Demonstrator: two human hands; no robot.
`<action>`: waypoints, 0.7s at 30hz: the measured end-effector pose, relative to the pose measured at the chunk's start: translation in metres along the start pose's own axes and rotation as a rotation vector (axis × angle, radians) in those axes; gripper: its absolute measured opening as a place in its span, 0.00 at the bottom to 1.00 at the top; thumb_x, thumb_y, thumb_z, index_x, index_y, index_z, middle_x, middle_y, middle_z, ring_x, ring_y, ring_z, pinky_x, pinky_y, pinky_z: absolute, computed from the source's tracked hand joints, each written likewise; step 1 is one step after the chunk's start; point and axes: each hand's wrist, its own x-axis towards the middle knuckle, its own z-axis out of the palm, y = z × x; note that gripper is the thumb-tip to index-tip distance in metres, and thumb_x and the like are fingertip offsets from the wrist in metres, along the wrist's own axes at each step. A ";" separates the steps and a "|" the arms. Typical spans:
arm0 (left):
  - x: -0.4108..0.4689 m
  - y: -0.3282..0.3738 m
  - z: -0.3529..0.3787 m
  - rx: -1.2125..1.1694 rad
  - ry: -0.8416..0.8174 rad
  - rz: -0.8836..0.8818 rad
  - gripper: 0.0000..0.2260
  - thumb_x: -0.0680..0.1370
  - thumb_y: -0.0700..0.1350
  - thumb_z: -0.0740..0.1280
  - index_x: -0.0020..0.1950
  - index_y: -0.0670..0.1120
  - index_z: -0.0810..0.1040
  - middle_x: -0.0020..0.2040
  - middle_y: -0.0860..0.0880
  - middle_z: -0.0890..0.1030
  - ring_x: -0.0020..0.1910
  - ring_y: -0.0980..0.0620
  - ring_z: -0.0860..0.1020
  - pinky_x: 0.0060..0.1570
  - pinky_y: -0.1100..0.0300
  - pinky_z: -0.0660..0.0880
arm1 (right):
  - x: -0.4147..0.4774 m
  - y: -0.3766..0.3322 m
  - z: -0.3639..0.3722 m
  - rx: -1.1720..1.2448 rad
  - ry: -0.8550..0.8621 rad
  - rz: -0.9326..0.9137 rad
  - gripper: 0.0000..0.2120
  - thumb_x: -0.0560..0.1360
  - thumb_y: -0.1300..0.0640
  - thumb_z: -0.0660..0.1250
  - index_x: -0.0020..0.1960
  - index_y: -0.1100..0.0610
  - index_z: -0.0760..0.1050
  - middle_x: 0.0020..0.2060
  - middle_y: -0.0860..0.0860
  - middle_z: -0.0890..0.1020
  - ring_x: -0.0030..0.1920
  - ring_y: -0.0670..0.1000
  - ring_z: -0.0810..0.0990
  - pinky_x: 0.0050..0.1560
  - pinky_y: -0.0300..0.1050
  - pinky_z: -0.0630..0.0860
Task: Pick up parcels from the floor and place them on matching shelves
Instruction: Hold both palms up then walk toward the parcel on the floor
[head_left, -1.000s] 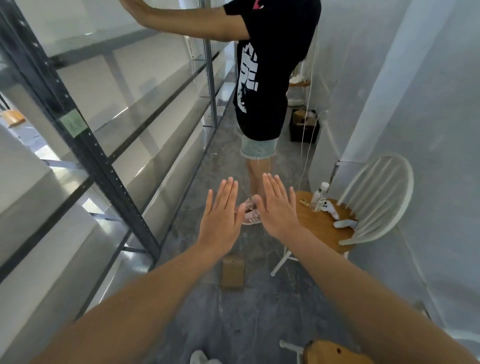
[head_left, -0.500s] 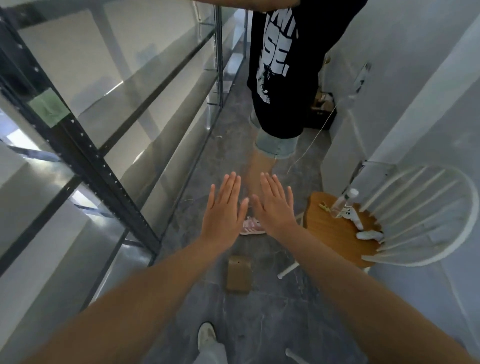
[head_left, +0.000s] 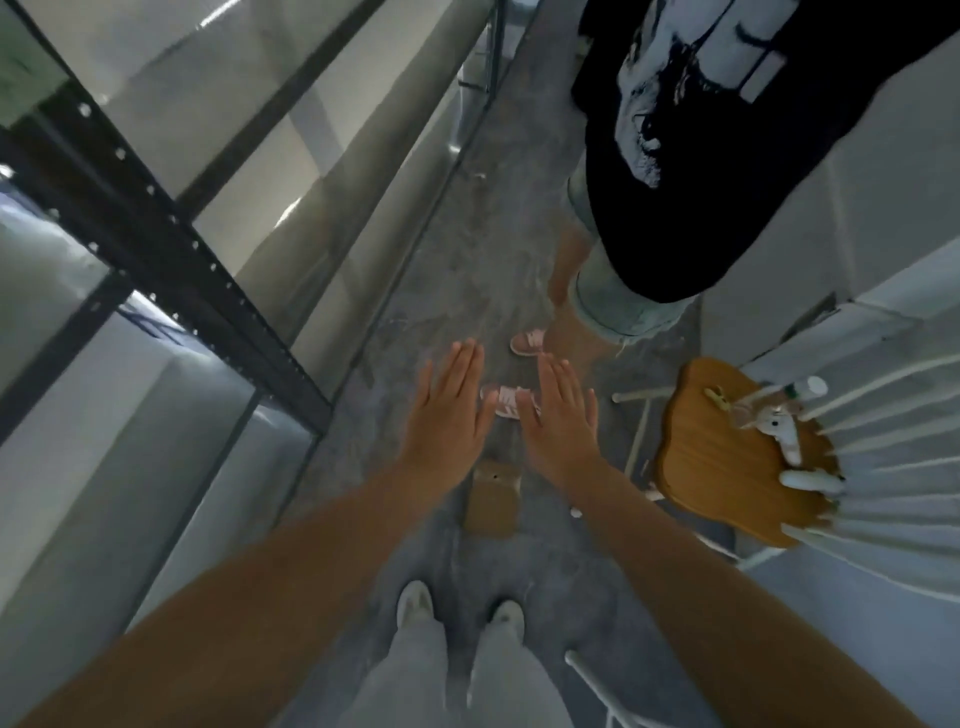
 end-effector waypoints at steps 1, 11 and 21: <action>-0.003 -0.003 0.010 -0.004 -0.003 -0.016 0.29 0.83 0.54 0.45 0.80 0.40 0.59 0.80 0.43 0.61 0.80 0.47 0.56 0.78 0.48 0.46 | 0.004 0.004 0.007 -0.007 -0.018 0.006 0.28 0.83 0.45 0.46 0.81 0.54 0.47 0.80 0.47 0.51 0.79 0.46 0.45 0.78 0.55 0.42; -0.036 -0.041 0.135 -0.042 -0.116 -0.157 0.31 0.82 0.56 0.41 0.81 0.41 0.57 0.81 0.46 0.59 0.81 0.50 0.53 0.79 0.50 0.44 | 0.049 0.080 0.132 0.124 -0.074 0.096 0.27 0.83 0.50 0.55 0.79 0.57 0.56 0.78 0.53 0.59 0.78 0.53 0.54 0.76 0.59 0.52; -0.052 -0.116 0.326 -0.196 -0.207 -0.510 0.25 0.86 0.51 0.50 0.82 0.43 0.54 0.82 0.46 0.55 0.81 0.51 0.50 0.79 0.51 0.43 | 0.075 0.223 0.296 0.066 -0.231 0.293 0.27 0.83 0.51 0.54 0.79 0.57 0.55 0.79 0.54 0.58 0.79 0.53 0.53 0.76 0.55 0.51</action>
